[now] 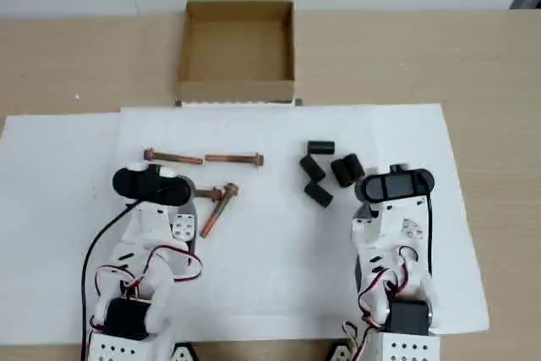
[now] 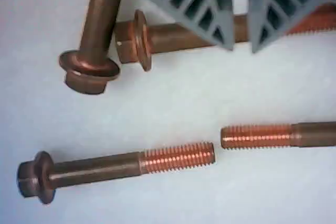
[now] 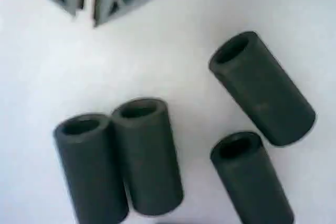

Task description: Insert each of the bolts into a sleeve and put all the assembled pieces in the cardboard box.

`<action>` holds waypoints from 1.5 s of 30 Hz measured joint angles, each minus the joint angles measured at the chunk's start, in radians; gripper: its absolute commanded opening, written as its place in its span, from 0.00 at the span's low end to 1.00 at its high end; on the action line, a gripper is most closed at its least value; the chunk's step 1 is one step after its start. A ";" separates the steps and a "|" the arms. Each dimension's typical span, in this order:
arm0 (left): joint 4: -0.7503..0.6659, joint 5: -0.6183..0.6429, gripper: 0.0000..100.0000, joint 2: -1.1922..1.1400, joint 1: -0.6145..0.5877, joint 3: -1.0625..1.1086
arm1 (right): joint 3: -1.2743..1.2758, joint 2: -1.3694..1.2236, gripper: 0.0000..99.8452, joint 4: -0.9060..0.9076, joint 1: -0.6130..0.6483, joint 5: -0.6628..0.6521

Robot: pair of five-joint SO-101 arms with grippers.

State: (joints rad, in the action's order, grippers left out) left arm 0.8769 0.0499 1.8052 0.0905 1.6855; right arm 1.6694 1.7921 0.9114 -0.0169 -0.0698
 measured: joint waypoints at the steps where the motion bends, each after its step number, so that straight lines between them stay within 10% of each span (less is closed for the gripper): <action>1: 0.000 0.000 0.01 0.000 0.000 0.000 | 0.000 0.000 0.00 0.000 0.000 0.000; 45: 0.161 0.000 0.01 -0.011 0.046 -0.201 | 0.000 0.000 0.00 0.000 0.000 0.000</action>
State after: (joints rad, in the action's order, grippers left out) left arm 1.0380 0.0499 1.7944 0.1366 1.4845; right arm 1.6694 1.7921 0.9114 -0.0169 -0.0698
